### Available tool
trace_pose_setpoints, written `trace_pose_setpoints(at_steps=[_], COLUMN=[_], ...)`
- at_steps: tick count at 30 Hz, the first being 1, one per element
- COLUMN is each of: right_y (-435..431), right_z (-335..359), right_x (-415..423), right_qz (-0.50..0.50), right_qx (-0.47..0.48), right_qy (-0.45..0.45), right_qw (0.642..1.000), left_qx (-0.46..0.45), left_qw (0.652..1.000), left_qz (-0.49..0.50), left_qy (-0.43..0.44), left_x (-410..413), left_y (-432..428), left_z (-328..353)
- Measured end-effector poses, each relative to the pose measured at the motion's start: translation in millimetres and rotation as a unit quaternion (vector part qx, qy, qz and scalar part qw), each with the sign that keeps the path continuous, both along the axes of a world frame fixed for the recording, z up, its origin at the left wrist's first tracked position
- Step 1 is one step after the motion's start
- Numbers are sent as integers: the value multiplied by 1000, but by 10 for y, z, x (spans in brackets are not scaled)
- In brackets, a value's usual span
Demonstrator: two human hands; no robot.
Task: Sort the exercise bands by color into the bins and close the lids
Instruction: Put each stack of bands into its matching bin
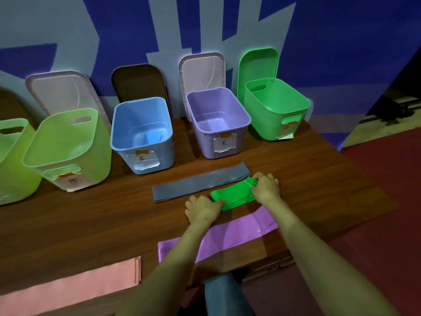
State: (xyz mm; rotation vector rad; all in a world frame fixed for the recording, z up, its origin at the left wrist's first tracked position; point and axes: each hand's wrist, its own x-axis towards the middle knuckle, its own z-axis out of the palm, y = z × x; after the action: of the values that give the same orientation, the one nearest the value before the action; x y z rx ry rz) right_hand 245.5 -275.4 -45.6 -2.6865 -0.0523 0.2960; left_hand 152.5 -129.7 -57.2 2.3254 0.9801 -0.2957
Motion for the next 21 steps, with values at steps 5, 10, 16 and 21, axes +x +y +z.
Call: trace_pose_setpoints(at_steps=[5, 10, 16, 21], right_y=[9, -24, -32, -20], right_z=[64, 123, 280, 448], right_x=[-6, -163, -396, -548], right_qz=[-8, -8, 21, 80], right_qx=[28, 71, 127, 174], right_qy=[7, -4, -49, -66], right_qw=[1000, 997, 990, 979], left_qx=[-25, -145, -207, -220], left_qw=[998, 971, 936, 918], left_qz=[11, 30, 68, 55], left_qy=[-48, -185, -275, -324], left_x=[-21, -149, -383, -557], left_y=[-39, -87, -18, 86], left_z=[24, 156, 316, 465])
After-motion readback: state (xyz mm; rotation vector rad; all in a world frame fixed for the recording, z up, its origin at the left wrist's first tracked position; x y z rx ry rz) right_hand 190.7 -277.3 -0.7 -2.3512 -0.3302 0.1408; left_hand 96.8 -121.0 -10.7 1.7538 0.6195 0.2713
